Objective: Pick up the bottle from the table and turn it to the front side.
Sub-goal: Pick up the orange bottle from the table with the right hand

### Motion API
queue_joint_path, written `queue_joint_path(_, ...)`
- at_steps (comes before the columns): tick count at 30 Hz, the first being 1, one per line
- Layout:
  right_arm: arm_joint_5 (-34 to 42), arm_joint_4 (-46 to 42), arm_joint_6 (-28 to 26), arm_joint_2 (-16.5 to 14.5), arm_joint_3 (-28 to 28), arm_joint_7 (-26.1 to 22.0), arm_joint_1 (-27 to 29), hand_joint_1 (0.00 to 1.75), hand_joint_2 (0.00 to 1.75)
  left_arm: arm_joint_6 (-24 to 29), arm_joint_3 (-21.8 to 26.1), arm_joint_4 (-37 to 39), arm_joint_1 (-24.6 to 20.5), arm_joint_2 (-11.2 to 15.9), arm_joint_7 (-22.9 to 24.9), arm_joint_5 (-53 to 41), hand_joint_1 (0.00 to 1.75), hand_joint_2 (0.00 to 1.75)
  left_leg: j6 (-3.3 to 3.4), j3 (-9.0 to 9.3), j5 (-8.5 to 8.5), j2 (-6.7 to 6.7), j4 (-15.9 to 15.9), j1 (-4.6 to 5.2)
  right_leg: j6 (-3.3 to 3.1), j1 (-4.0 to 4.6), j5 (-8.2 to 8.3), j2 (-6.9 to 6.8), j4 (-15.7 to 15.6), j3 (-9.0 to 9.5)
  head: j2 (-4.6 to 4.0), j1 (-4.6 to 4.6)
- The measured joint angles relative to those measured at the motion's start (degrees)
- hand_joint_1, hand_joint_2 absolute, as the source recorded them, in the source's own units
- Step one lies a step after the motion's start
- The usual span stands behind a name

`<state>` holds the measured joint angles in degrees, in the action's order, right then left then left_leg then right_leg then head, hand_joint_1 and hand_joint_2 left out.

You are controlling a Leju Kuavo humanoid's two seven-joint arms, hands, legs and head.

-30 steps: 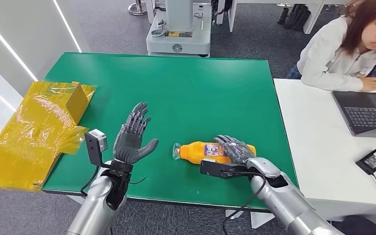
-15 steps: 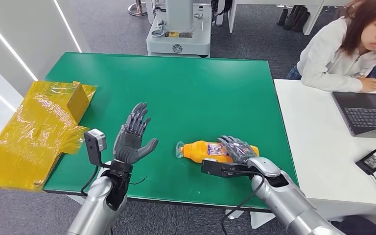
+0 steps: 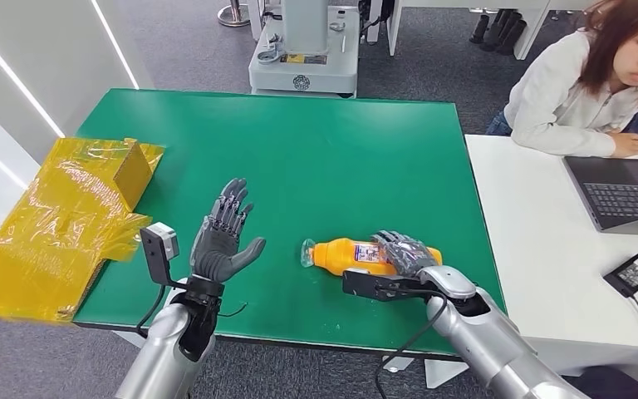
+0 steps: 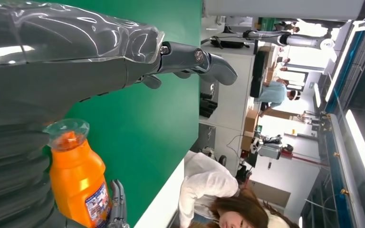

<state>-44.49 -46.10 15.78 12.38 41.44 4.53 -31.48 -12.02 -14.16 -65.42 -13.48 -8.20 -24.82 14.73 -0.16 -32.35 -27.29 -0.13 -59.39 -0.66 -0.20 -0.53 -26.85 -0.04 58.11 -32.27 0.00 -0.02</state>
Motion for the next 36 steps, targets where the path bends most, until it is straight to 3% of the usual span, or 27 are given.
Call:
queue_joint_path(1,0.1,-0.1,0.0,0.2,0.0,0.2,0.1,1.75,1.75,0.0,0.0,0.0,0.2,0.0,0.1,0.2,0.00,1.75,0.00,0.00,0.00,0.00,0.0,0.00,0.00,0.00,0.00,0.00,0.0,0.00,0.00,0.01)
queue_joint_path(21,1.7,-2.3,0.1,2.1,-0.3,1.3,1.1,1.75,1.75,-0.1,0.1,-0.5,1.1,0.1,0.9,2.0,0.00,1.75,0.01,0.03,-0.01,0.03,0.0,-0.01,0.01,0.02,0.00,0.04,0.0,0.00,0.00,0.00)
queue_joint_path(25,6.0,-2.8,-2.2,2.1,-1.4,-3.6,2.0,1.75,1.75,-0.3,0.1,-0.5,1.3,0.2,0.8,2.1,0.00,1.75,0.01,0.00,-0.01,0.04,0.0,-0.02,0.01,0.02,0.01,0.05,0.0,0.02,0.00,0.01)
queue_joint_path(30,16.7,-5.4,-6.6,0.6,-5.5,-12.3,5.3,1.75,1.75,-0.2,0.2,-0.6,1.6,0.4,0.4,1.3,0.00,1.75,0.01,-0.01,-0.02,0.15,0.0,-0.03,-0.03,0.04,0.04,0.17,0.0,-0.05,0.00,0.01)
queue_joint_path(36,20.1,-12.5,-10.0,-2.2,-9.1,-15.3,12.7,1.75,1.75,0.5,0.6,-1.3,1.9,0.5,-0.4,0.2,0.00,1.75,0.00,-0.15,-0.01,0.07,0.1,-0.06,-0.05,0.09,0.02,0.09,0.0,-0.20,0.00,-0.01)
